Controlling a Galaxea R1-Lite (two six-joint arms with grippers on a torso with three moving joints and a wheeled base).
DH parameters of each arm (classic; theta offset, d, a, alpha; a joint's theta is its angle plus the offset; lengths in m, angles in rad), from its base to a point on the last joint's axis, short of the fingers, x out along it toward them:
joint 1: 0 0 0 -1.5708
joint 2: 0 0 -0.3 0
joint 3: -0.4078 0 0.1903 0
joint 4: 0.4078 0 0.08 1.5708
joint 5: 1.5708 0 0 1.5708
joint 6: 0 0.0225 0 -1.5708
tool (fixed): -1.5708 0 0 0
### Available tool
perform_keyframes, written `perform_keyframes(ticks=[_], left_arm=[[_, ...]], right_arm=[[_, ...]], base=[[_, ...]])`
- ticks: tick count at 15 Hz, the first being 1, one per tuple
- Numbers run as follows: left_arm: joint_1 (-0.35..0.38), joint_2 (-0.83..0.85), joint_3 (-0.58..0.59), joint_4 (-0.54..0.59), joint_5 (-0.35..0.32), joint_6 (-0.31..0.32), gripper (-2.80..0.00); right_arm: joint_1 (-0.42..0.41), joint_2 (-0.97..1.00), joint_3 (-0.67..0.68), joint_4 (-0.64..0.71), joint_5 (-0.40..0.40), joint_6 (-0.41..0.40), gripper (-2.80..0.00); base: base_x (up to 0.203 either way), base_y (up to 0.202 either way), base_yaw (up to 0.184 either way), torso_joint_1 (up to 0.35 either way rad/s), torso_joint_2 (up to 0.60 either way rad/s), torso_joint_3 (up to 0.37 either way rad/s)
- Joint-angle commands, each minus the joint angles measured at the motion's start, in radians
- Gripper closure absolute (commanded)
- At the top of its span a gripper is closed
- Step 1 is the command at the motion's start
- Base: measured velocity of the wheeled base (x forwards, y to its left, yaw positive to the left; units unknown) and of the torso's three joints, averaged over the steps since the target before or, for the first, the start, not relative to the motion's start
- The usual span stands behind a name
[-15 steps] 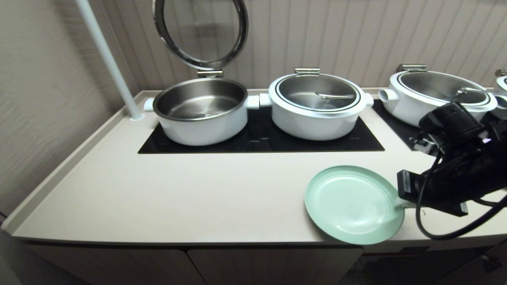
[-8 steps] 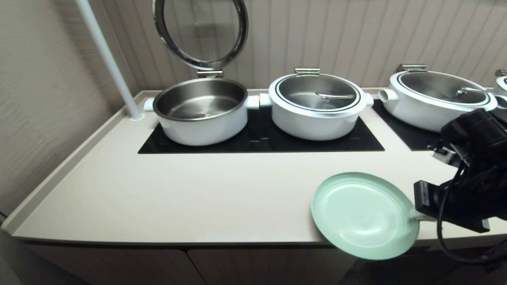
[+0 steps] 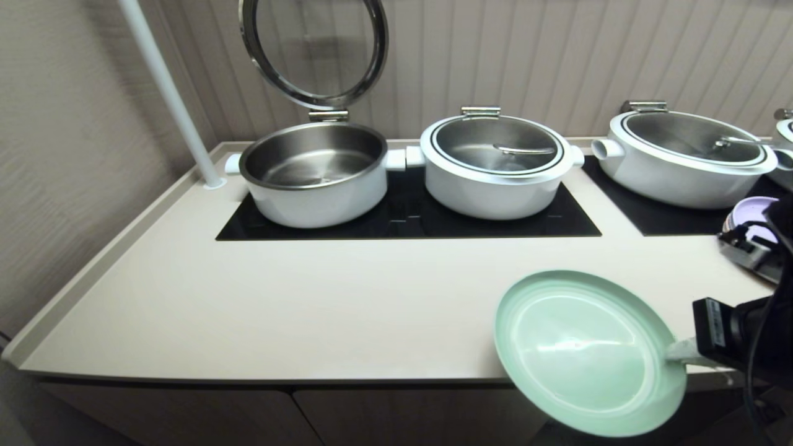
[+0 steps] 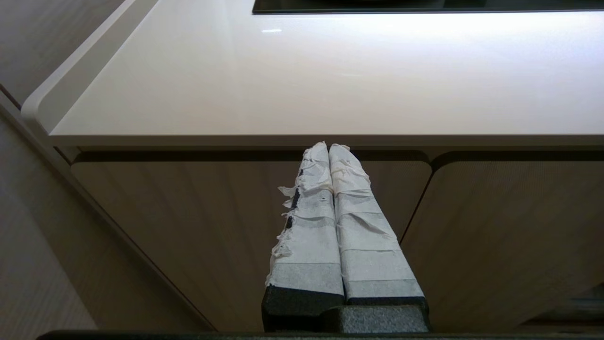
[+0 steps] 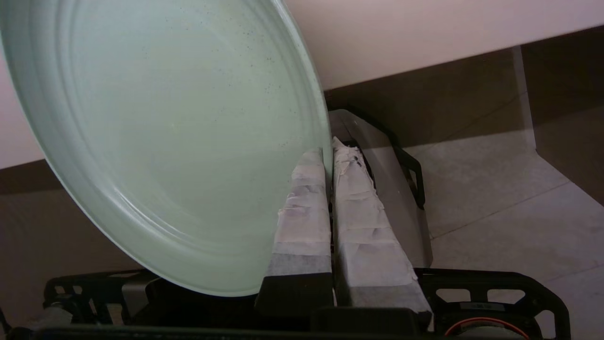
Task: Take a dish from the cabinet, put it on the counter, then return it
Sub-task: Put it back into the cabinet
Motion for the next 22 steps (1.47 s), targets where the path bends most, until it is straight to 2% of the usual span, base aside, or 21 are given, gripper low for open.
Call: perform_keyframes(ticks=[1, 5, 9, 11, 13, 18, 22], left_arm=[[0.000, 0.000, 0.000, 0.000, 0.000, -0.001, 0.00], [0.000, 0.000, 0.000, 0.000, 0.000, -0.001, 0.00], [0.000, 0.000, 0.000, 0.000, 0.000, -0.001, 0.00], [0.000, 0.000, 0.000, 0.000, 0.000, -0.001, 0.00], [0.000, 0.000, 0.000, 0.000, 0.000, -0.001, 0.00], [0.000, 0.000, 0.000, 0.000, 0.000, -0.001, 0.00], [0.000, 0.000, 0.000, 0.000, 0.000, -0.001, 0.00]], right_arm=[[0.000, -0.087, 0.045, 0.005, 0.001, 0.000, 0.00], [0.000, -0.189, 0.145, 0.034, 0.002, -0.028, 0.00], [0.003, -0.289, 0.285, 0.037, 0.005, -0.099, 0.00], [0.004, -0.339, 0.329, 0.038, 0.066, -0.146, 0.00], [0.006, -0.365, 0.371, 0.041, 0.077, -0.174, 0.00], [0.012, -0.417, 0.442, 0.052, 0.120, -0.267, 0.00], [0.012, -0.440, 0.447, 0.127, 0.154, -0.319, 0.00]], base=[[0.000, 0.000, 0.000, 0.000, 0.00, 0.000], [0.000, 0.000, 0.000, 0.000, 0.00, 0.000], [0.000, 0.000, 0.000, 0.000, 0.00, 0.000], [0.000, 0.000, 0.000, 0.000, 0.00, 0.000], [0.000, 0.000, 0.000, 0.000, 0.00, 0.000], [0.000, 0.000, 0.000, 0.000, 0.00, 0.000], [0.000, 0.000, 0.000, 0.000, 0.00, 0.000]])
